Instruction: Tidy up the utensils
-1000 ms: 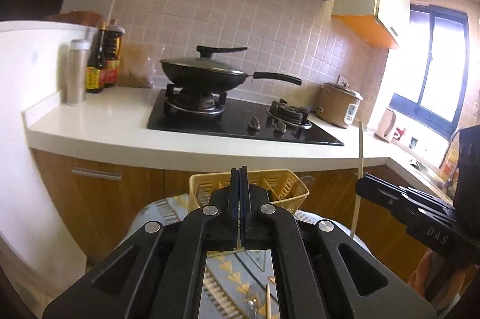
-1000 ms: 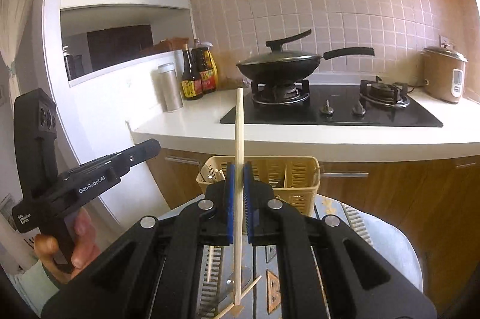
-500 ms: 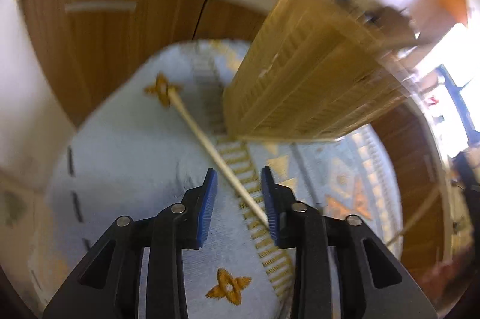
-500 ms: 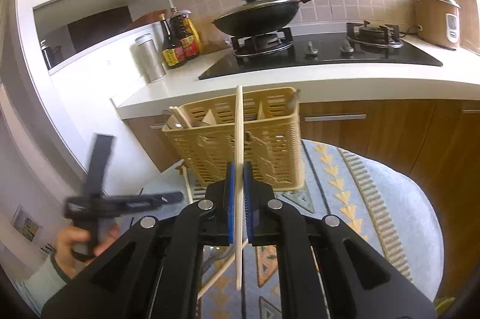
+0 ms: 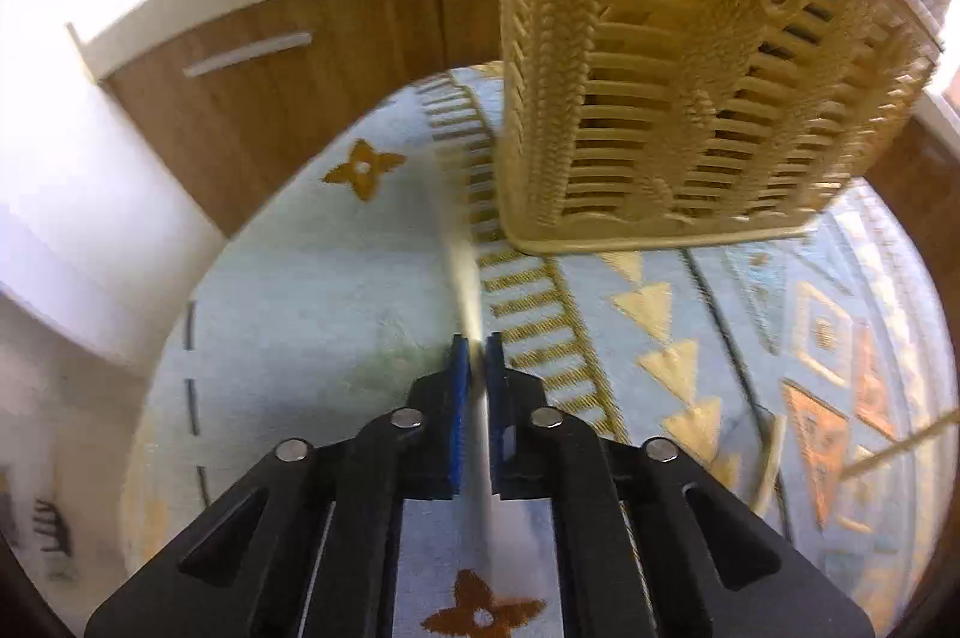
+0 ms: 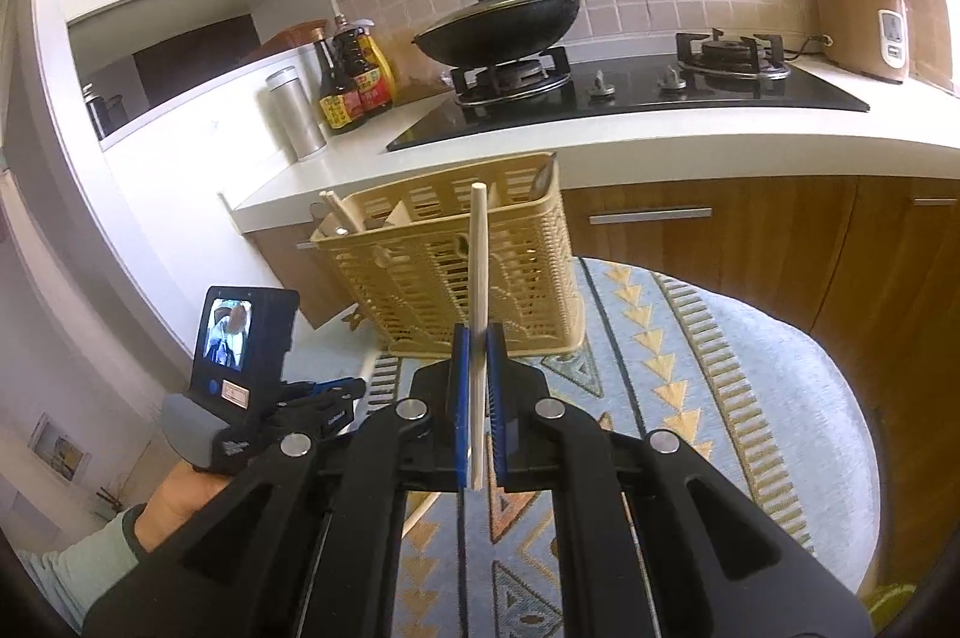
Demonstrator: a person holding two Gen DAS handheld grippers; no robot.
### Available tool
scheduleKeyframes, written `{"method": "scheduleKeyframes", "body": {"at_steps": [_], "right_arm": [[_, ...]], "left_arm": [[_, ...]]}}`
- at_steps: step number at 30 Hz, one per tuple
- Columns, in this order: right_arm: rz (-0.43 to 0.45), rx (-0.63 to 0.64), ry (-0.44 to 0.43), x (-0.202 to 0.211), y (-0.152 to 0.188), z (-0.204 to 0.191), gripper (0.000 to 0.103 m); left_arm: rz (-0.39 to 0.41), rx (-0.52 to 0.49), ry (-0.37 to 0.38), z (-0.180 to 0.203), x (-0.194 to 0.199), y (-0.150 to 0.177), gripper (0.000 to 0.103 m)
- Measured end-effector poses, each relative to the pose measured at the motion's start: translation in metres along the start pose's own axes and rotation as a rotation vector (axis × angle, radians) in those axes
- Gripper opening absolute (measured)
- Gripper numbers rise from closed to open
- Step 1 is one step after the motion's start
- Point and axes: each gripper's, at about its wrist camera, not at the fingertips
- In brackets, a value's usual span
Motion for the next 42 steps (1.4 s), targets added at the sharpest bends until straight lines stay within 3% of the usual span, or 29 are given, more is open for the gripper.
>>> {"method": "scheduleKeyframes", "body": {"at_steps": [1,5,8,13,20,22,26,29,33,37,42], "right_arm": [[0.005,0.005,-0.007,0.002,0.000,-0.002,0.004],[0.028,0.027,-0.020,0.010,-0.001,-0.012,0.004],[0.029,0.026,-0.024,0.011,-0.004,-0.016,0.004],[0.012,0.030,-0.024,0.006,-0.002,-0.020,0.004],[-0.012,0.023,-0.030,-0.001,0.001,-0.020,0.004],[-0.011,0.019,-0.034,-0.001,0.001,-0.020,0.004],[-0.021,0.023,-0.033,-0.002,0.002,-0.020,0.004],[-0.027,0.031,-0.031,-0.004,0.003,-0.021,0.004],[-0.021,0.034,-0.032,-0.004,0.002,-0.023,0.004],[0.007,0.036,-0.041,0.005,0.000,-0.024,0.004],[0.071,0.055,-0.056,0.020,-0.014,-0.031,0.004]], "left_arm": [[0.008,0.008,0.053,-0.006,0.007,0.003,0.002],[0.082,-0.003,0.126,-0.026,0.038,0.012,0.002],[0.046,0.016,0.163,-0.037,0.049,0.016,0.002],[-0.144,0.077,0.169,-0.059,0.031,0.033,0.002],[-0.133,0.045,0.167,-0.057,0.031,0.031,0.005],[-0.113,0.029,0.148,-0.056,0.029,0.019,0.012],[-0.174,-0.020,0.152,-0.052,0.010,0.000,0.012],[-0.176,-0.093,0.113,-0.042,0.010,-0.003,0.009],[-0.129,-0.175,0.036,-0.029,0.012,-0.001,0.003],[0.027,-0.127,0.127,-0.038,0.050,0.006,0.003],[0.320,-0.001,0.314,-0.060,0.132,-0.003,0.003]]}}
Point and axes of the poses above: each gripper's, at about its wrist camera, not at the fingertips, and x roughly against the way its jaws point, z to its right, y to its underside, and after that the axes turned 5 degrees about x, right-handed
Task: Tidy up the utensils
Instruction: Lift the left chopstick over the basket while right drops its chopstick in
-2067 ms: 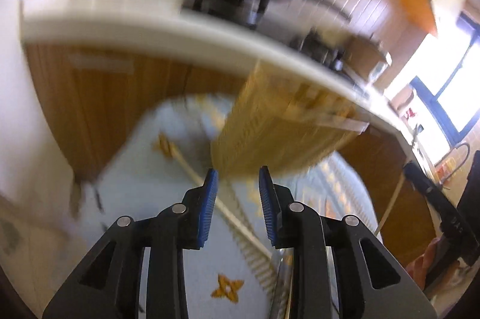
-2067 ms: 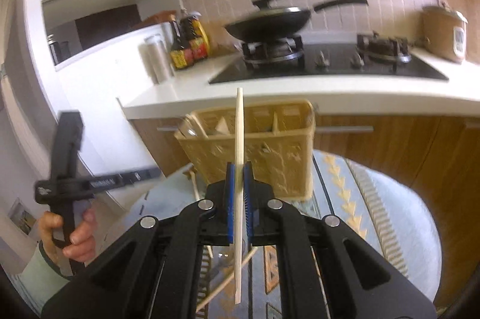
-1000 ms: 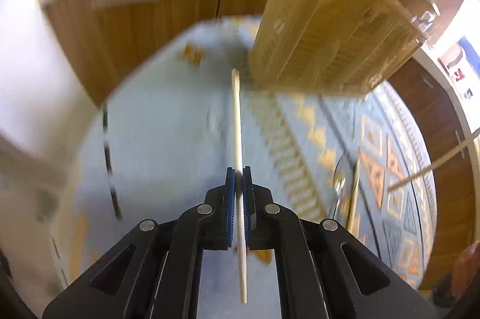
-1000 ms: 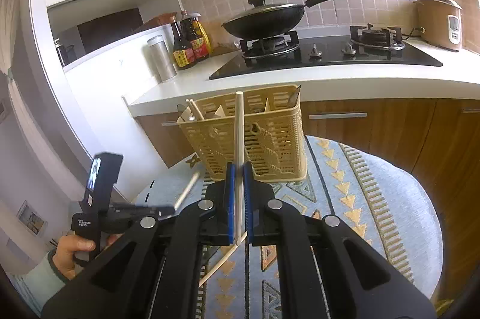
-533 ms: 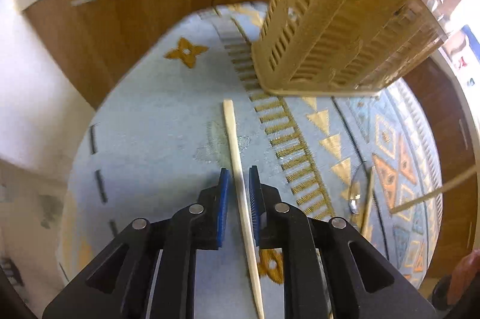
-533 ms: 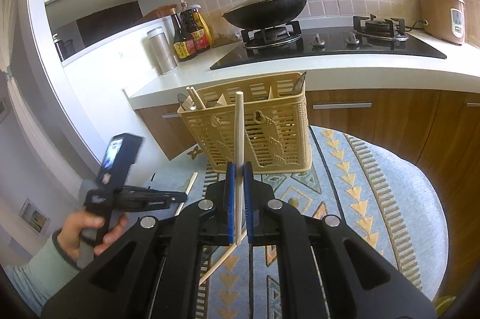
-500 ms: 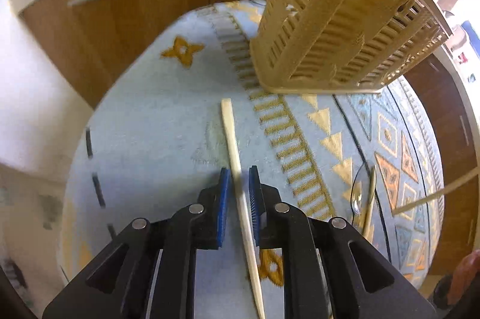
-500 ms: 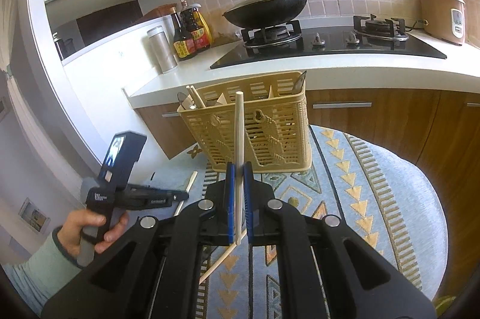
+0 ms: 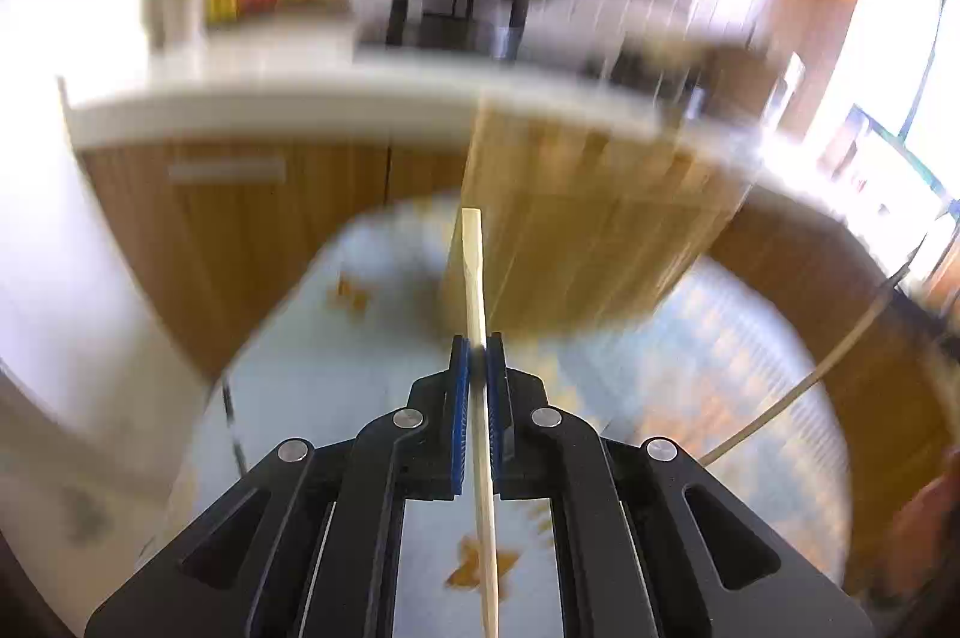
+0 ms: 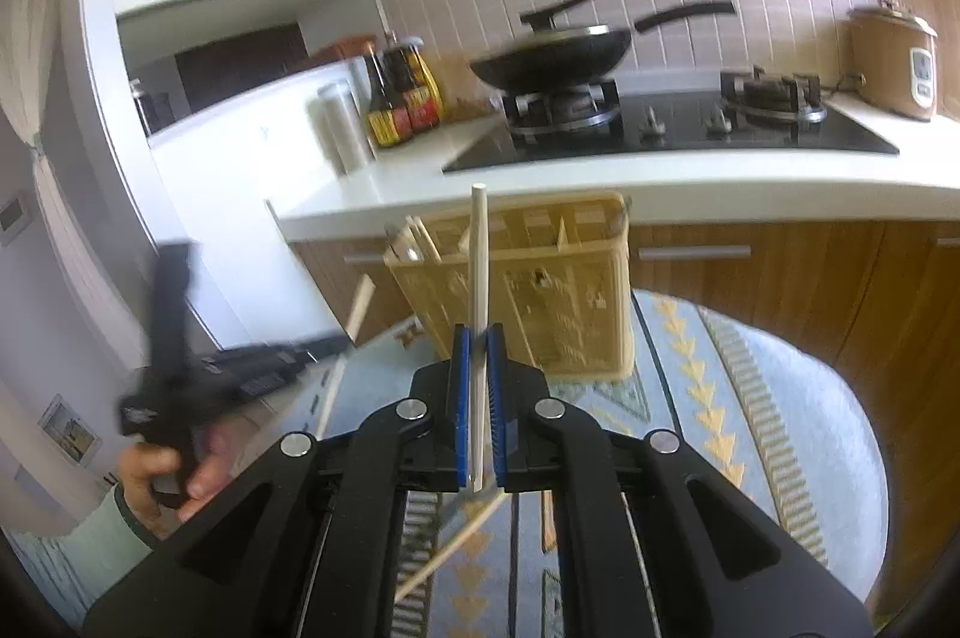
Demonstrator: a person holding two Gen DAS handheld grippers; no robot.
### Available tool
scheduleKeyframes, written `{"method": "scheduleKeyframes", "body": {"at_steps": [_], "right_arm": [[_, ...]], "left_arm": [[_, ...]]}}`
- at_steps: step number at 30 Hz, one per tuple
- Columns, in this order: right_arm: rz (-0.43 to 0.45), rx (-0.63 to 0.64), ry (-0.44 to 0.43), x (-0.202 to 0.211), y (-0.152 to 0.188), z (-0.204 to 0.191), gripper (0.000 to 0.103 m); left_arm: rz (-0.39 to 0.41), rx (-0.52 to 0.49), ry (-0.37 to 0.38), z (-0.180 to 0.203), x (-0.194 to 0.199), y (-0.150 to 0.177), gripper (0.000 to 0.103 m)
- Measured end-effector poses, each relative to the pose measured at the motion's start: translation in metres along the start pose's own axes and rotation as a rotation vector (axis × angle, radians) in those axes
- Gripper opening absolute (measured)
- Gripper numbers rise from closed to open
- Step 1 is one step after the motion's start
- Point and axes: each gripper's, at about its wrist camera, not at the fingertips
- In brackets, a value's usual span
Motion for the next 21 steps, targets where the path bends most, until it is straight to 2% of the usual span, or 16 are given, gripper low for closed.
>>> {"method": "scheduleKeyframes", "body": {"at_steps": [4,7,10,12,17,19,21], "right_arm": [[0.064,0.011,0.001,0.007,-0.022,-0.005,0.004],[0.117,0.037,0.023,0.010,-0.045,-0.009,0.004],[0.160,0.057,0.058,0.007,-0.067,-0.012,0.004],[0.181,0.063,0.072,0.003,-0.080,-0.010,0.004],[0.212,0.072,0.087,-0.014,-0.107,-0.003,0.004],[0.172,0.074,0.087,-0.029,-0.112,0.000,0.004],[0.122,0.076,0.022,-0.037,-0.107,0.004,0.004]], "left_arm": [[0.202,0.056,0.070,0.011,0.036,-0.031,0.003],[0.356,0.090,0.095,0.029,0.055,-0.056,0.003],[0.491,0.118,0.079,0.046,0.059,-0.079,0.003],[0.568,0.113,0.021,0.055,0.049,-0.094,0.003],[0.588,0.143,0.017,0.057,0.014,-0.113,0.003],[0.569,0.154,0.027,0.054,-0.006,-0.120,0.003],[0.547,0.158,0.043,0.046,-0.015,-0.118,0.003]]}}
Point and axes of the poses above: each gripper's, at about its wrist camera, not at the fingertips, and x roughly against the way its jaws point, z to its right, y to its underside, and after that the axes turned 5 degrees about x, right-handed
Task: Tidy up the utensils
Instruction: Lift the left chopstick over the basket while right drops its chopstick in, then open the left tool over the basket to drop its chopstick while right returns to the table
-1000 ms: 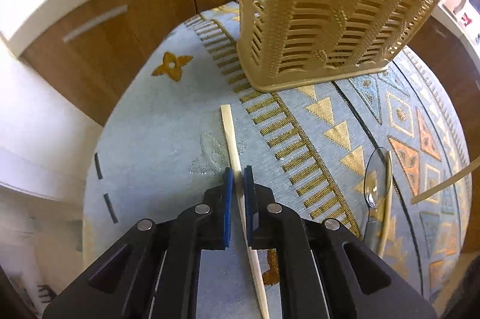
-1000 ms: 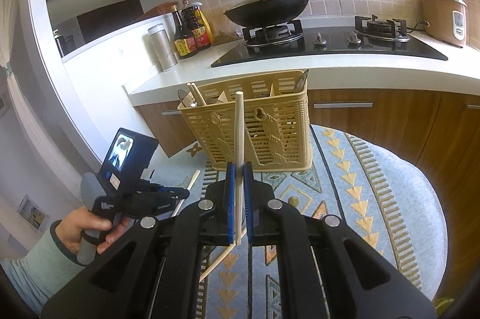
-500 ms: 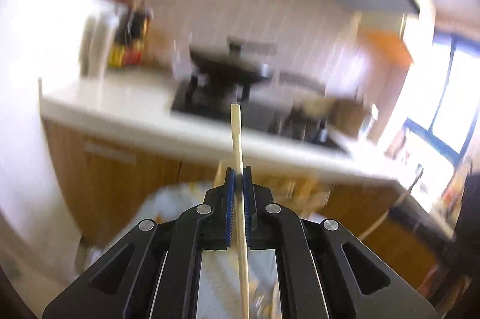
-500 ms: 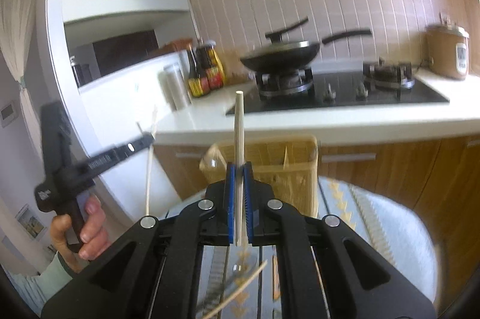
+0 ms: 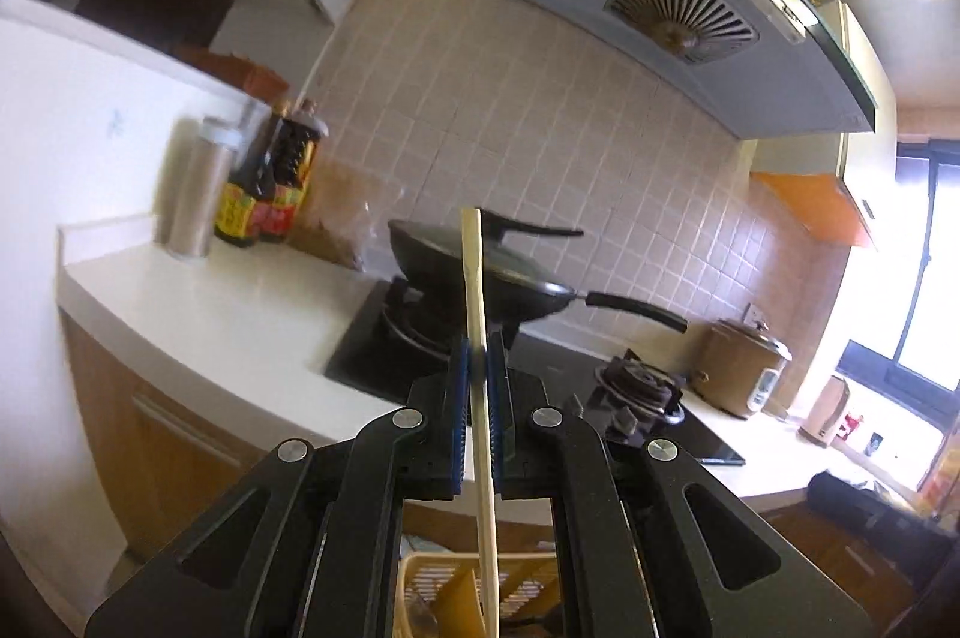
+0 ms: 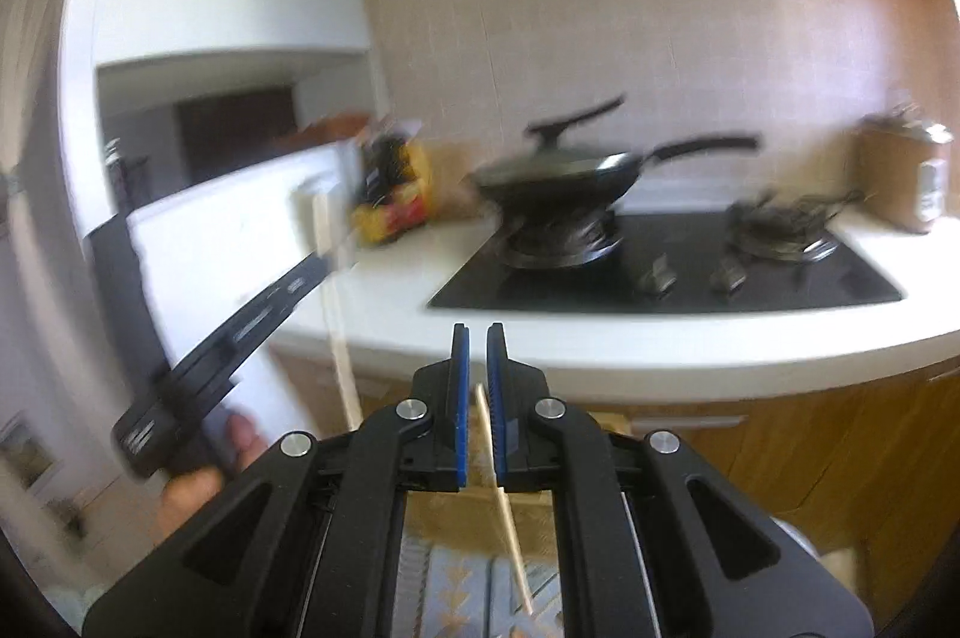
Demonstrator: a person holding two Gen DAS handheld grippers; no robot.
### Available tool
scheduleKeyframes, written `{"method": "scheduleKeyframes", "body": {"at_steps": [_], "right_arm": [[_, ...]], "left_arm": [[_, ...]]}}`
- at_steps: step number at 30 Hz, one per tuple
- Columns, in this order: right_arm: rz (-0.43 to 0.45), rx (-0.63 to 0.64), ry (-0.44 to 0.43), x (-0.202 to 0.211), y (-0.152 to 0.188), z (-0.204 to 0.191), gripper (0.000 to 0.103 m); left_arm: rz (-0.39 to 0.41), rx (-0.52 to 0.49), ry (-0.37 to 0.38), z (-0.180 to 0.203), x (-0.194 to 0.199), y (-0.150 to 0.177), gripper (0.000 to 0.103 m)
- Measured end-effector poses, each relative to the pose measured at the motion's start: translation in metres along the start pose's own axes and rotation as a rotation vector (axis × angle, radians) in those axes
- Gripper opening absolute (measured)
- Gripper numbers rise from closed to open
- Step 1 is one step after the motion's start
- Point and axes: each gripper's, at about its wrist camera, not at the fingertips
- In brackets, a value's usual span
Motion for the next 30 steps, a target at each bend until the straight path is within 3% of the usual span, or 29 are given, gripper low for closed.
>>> {"method": "scheduleKeyframes", "body": {"at_steps": [3,5,8,13,15,17,22,27,30], "right_arm": [[-0.067,-0.015,-0.010,-0.001,0.023,0.010,0.006],[-0.155,-0.054,-0.022,-0.010,0.044,0.020,0.018],[-0.258,-0.077,-0.017,-0.028,0.069,0.027,0.018],[-0.299,-0.077,-0.056,-0.040,0.080,0.020,0.021],[-0.311,-0.022,-0.059,-0.049,0.083,0.008,0.029],[-0.326,0.030,-0.059,-0.056,0.091,-0.004,0.046],[-0.383,0.115,-0.044,-0.084,0.111,-0.021,0.045],[-0.435,0.132,-0.011,-0.111,0.124,-0.025,0.027],[-0.461,0.134,-0.015,-0.122,0.126,-0.027,0.008]], "left_arm": [[-0.013,-0.020,0.012,-0.012,0.000,0.007,0.003],[-0.021,-0.028,0.020,-0.017,0.003,0.008,0.004],[-0.025,-0.023,0.031,-0.020,0.002,0.008,0.004],[-0.008,-0.020,0.032,-0.018,0.002,0.004,0.004],[0.001,-0.021,0.032,-0.016,0.001,0.002,0.004],[0.011,-0.027,0.031,-0.014,0.000,0.001,0.004],[0.021,-0.052,0.019,-0.013,-0.005,0.004,0.004],[0.021,-0.049,0.014,-0.017,-0.010,0.008,0.003],[0.019,-0.060,0.011,-0.017,-0.012,0.010,0.004]]}}
Point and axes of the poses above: each gripper's, at about its wrist camera, not at the fingertips, and x roughly against the way its jaws point, z to its right, y to its underside, and after that the axes turned 5 degrees about x, right-handed
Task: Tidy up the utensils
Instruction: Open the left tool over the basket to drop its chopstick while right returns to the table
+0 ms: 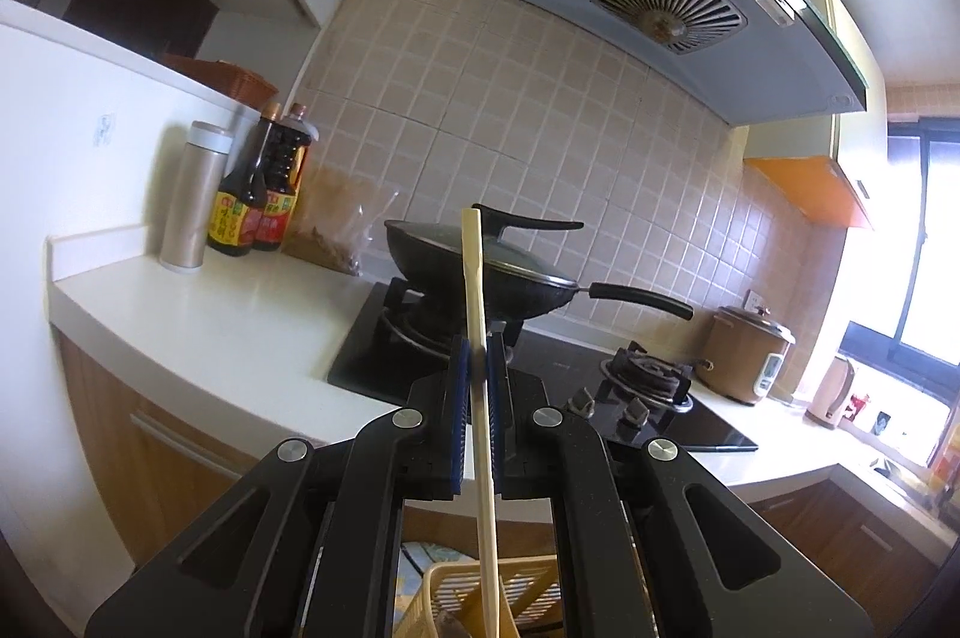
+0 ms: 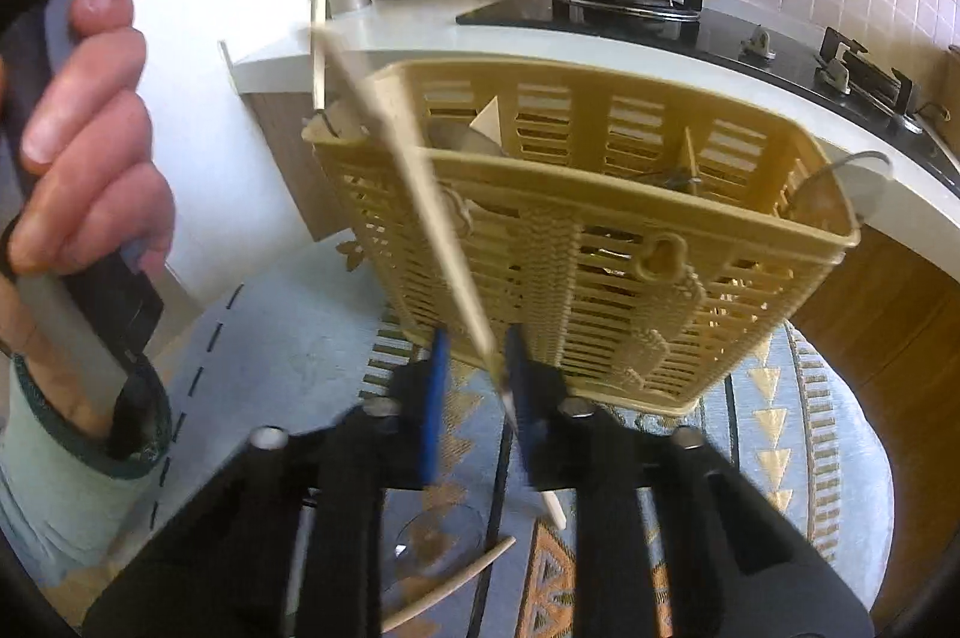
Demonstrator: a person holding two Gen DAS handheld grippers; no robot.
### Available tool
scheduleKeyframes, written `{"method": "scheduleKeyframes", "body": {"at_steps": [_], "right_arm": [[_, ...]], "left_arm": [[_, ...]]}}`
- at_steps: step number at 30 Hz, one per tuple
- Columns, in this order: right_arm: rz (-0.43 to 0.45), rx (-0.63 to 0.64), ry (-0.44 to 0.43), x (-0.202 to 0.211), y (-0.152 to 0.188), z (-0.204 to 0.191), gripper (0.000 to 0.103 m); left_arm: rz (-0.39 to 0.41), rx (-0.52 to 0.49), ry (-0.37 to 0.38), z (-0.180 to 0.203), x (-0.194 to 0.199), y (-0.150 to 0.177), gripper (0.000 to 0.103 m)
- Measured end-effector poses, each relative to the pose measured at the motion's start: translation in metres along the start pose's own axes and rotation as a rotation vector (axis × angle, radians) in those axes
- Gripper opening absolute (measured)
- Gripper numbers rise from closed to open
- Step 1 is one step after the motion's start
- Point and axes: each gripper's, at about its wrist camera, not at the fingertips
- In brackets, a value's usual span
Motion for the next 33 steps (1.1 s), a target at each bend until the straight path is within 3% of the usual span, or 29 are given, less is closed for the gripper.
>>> {"method": "scheduleKeyframes", "body": {"at_steps": [6,12,17,23,33], "right_arm": [[0.064,0.001,-0.025,0.029,0.007,0.000,0.003],[0.261,-0.072,-0.053,0.098,-0.005,0.014,0.003],[0.455,-0.085,0.027,0.141,-0.040,0.025,0.003],[0.531,-0.079,0.113,0.114,-0.069,0.034,0.003],[0.532,-0.077,0.188,0.064,-0.061,0.037,0.003]], "left_arm": [[0.027,-0.031,-0.005,0.004,0.004,0.001,0.004],[0.071,-0.029,-0.007,0.007,0.010,-0.002,0.004],[0.066,-0.033,0.004,0.012,-0.001,-0.006,0.004],[0.049,-0.049,-0.015,0.009,-0.013,0.004,0.004],[0.043,-0.050,-0.064,0.002,-0.024,0.027,0.004]]}}
Point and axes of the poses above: each gripper's, at about its wrist camera, not at the fingertips, and x roughly against the way its jaws point, z to its right, y to its underside, and after that the axes turned 5 degrees about x, right-handed
